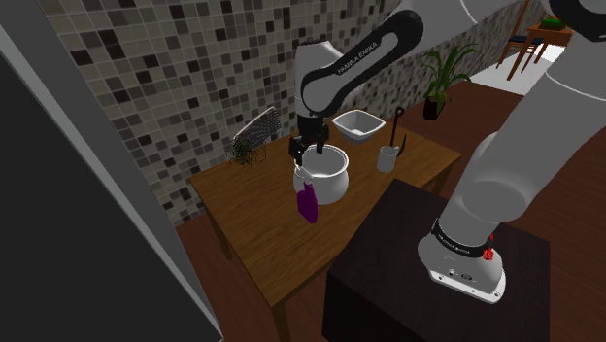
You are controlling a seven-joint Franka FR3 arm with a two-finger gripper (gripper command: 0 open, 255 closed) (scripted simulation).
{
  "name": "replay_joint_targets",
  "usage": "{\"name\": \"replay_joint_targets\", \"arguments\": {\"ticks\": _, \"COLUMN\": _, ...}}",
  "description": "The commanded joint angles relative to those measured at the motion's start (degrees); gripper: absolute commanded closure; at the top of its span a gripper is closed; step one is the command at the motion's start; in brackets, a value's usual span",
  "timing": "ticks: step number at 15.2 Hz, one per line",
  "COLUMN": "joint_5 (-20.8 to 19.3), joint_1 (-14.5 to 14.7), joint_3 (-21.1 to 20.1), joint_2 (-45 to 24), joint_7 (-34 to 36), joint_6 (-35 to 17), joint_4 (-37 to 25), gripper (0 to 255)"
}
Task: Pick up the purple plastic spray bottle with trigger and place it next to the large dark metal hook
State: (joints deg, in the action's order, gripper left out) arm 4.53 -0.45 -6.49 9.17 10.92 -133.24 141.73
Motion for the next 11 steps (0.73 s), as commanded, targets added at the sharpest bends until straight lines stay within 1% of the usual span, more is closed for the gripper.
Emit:
{"name": "replay_joint_targets", "arguments": {"ticks": 1, "joint_5": -0.4, "joint_1": -0.2, "joint_3": -0.1, "joint_2": -5.1, "joint_7": 0.3, "joint_6": -3.5, "joint_4": -1.5, "gripper": 0}}
{"name": "replay_joint_targets", "arguments": {"ticks": 2, "joint_5": -0.5, "joint_1": -0.2, "joint_3": -0.1, "joint_2": -6.7, "joint_7": 0.5, "joint_6": -4.4, "joint_4": -2.0, "gripper": 0}}
{"name": "replay_joint_targets", "arguments": {"ticks": 9, "joint_5": -0.9, "joint_1": -0.1, "joint_3": -0.2, "joint_2": -11.1, "joint_7": 0.8, "joint_6": -10.2, "joint_4": -0.7, "gripper": 0}}
{"name": "replay_joint_targets", "arguments": {"ticks": 11, "joint_5": -0.9, "joint_1": -0.1, "joint_3": -0.2, "joint_2": -11.5, "joint_7": 0.8, "joint_6": -10.6, "joint_4": -0.7, "gripper": 0}}
